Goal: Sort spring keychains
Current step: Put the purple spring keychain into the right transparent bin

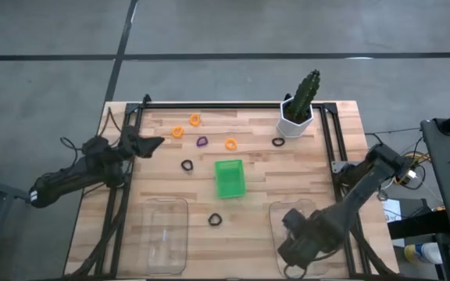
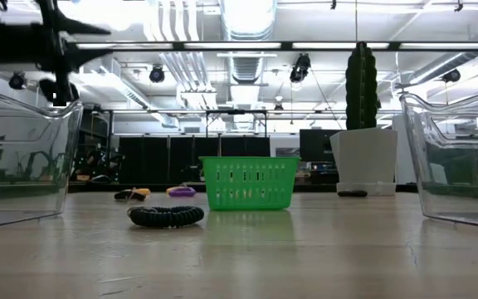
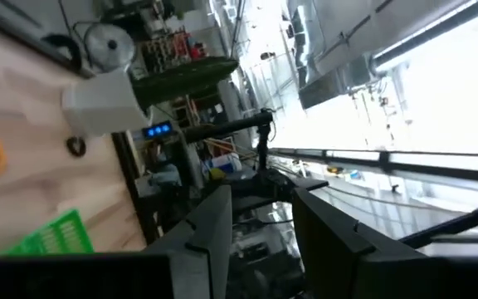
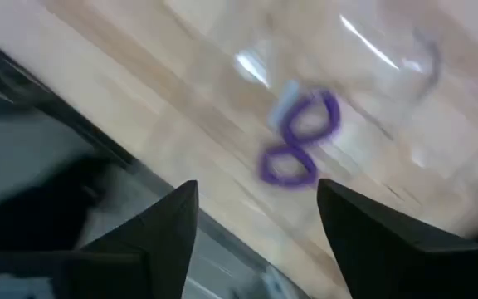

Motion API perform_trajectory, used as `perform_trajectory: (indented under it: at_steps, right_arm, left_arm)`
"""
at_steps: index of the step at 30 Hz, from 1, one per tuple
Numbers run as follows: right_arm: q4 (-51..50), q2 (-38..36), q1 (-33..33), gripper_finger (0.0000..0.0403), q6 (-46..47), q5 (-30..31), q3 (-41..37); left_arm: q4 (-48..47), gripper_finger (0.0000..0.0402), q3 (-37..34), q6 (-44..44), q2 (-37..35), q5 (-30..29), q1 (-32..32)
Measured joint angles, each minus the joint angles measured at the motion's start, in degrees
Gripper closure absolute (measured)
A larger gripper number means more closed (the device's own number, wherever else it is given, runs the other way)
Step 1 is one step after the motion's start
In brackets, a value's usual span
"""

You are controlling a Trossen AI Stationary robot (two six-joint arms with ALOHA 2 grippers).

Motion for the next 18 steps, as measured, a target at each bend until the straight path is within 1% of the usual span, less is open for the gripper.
perform_trajectory:
  at_steps: [2,5,8,10,12,15,18]
  right_arm:
    - [0.24,-2.04,0.85,0.0157,1.51,6.29,0.53]
    - [1.82,-4.23,1.69,0.0154,1.76,15.54,0.88]
    - [4.08,-5.59,1.77,0.0154,1.31,21.31,1.23]
    - [4.84,-5.95,1.73,0.0156,0.84,24.09,1.71]
    - [4.88,-5.98,1.73,0.0156,-0.1,25.89,2.18]
    - [5.64,-5.95,1.73,0.0156,-0.21,27.79,2.31]
    - [6.15,-5.95,1.75,0.0159,0.32,28.54,2.31]
  left_arm:
    - [-1.75,0.028,3.43,1.81,3.16,-0.16,-0.04]
    - [-9.28,0.028,9.52,4.54,10.21,-0.96,-0.04]
    - [-18.39,0.028,16.72,7.8,20.02,-0.92,-0.04]
    - [-25.32,0.028,21.87,9.35,27.23,-1.25,-0.02]
    - [-29.9,0.028,26.86,12.25,34.72,-1.66,-0.02]
    - [-31.02,0.028,33.76,19.61,45.21,-1.84,-0.1]
    - [-31.75,0.028,39.76,24.44,55.37,-2.24,0.22]
